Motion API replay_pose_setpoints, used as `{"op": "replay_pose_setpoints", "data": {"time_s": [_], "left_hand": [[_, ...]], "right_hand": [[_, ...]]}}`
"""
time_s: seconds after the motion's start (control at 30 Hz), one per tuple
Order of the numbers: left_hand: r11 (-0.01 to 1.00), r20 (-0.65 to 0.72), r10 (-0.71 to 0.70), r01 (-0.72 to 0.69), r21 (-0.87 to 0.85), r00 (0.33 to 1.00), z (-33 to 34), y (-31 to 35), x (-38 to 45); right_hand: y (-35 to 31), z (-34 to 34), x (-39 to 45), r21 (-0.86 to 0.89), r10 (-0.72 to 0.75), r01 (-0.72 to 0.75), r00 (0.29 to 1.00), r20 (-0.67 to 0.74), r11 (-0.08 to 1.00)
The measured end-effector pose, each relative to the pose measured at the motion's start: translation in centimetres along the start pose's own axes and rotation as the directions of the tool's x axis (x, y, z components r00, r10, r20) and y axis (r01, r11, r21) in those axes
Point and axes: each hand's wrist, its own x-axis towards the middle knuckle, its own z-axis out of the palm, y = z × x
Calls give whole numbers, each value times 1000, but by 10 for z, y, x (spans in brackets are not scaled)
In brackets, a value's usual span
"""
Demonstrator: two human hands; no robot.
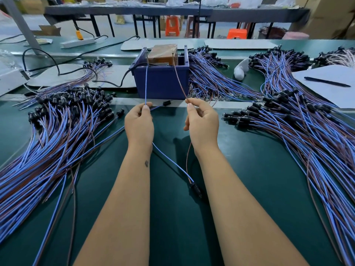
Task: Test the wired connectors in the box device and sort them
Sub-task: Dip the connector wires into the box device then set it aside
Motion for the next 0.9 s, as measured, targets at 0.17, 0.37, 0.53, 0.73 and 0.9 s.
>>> {"op": "replay_pose_setpoints", "data": {"time_s": [0.17, 0.37, 0.53, 0.73, 0.9], "left_hand": [[1000, -18, 2, -2, -18, 1000, 0, 1, 1], [1000, -24, -4, 4, -7, 1000, 0, 2, 0], [998, -40, 11, -13, -55, 999, 3, 7, 0], [1000, -64, 21, -22, -21, 998, 10, 9, 6], [999, -45, 6, -4, 47, 999, 8, 9, 17]], "right_hand": [[1, -1, 0, -23, 27, -26, 1000, 16, 999], [1, -1, 0, -22, 44, -43, 999, 16, 999], [0, -1, 1, -6, 51, -51, 999, 15, 999], [0, 1, 1, -16, 47, -47, 999, 16, 999], [2, 2, 1, -17, 42, -42, 999, 17, 999]]}}
